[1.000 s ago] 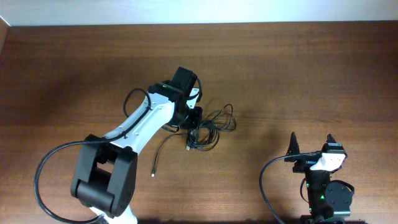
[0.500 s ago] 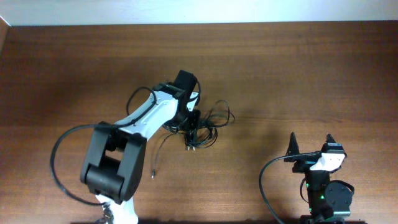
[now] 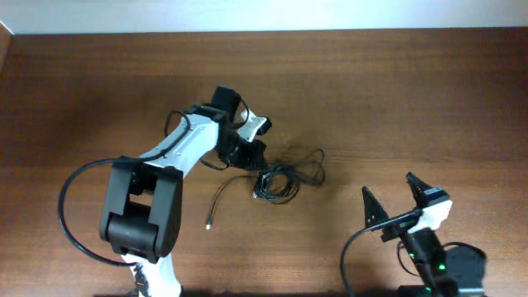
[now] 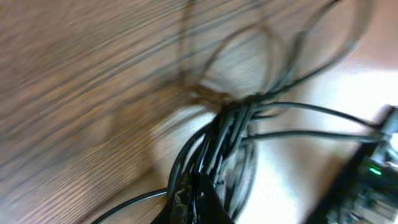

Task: Untangle cables
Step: 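Move the right gripper toward the bundle held by the left gripper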

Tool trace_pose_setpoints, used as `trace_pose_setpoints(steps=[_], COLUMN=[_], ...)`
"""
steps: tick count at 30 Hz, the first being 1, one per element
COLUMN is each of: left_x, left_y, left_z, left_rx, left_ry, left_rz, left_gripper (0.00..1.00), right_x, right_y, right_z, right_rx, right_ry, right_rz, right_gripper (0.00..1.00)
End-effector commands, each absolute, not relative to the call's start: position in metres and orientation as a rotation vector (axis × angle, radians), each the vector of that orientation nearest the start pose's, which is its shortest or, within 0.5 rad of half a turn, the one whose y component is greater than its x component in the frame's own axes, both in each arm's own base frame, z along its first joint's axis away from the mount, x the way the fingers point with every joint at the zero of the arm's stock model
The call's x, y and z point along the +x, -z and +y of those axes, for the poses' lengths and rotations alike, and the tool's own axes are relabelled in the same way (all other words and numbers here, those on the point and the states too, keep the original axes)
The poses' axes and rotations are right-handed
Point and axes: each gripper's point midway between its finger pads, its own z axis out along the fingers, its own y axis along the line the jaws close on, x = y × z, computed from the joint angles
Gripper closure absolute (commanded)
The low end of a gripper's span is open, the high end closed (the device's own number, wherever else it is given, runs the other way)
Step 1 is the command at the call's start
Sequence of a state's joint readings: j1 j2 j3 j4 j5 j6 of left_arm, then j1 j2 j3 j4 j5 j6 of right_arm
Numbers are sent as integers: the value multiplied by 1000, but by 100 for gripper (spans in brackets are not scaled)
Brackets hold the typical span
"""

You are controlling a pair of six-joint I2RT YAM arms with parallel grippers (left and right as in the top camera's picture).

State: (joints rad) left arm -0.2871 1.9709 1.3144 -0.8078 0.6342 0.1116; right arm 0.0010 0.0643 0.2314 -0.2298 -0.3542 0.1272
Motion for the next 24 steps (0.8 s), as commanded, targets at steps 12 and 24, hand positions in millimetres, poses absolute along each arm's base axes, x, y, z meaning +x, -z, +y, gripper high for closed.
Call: trace_pose_setpoints(steps=[12, 24], left_x=[353, 342], left_y=[-46, -39], left_z=[-190, -179], left_rx=[646, 603], left_ry=[831, 774], left_rz=[2855, 2949], left_gripper=[100, 90], right_x=[232, 261], right_y=[-283, -188], right_z=[129, 164], right_rx=[-278, 20], right_ry=[-1025, -1120], right_rz=[2130, 2591], right_gripper=[2, 54])
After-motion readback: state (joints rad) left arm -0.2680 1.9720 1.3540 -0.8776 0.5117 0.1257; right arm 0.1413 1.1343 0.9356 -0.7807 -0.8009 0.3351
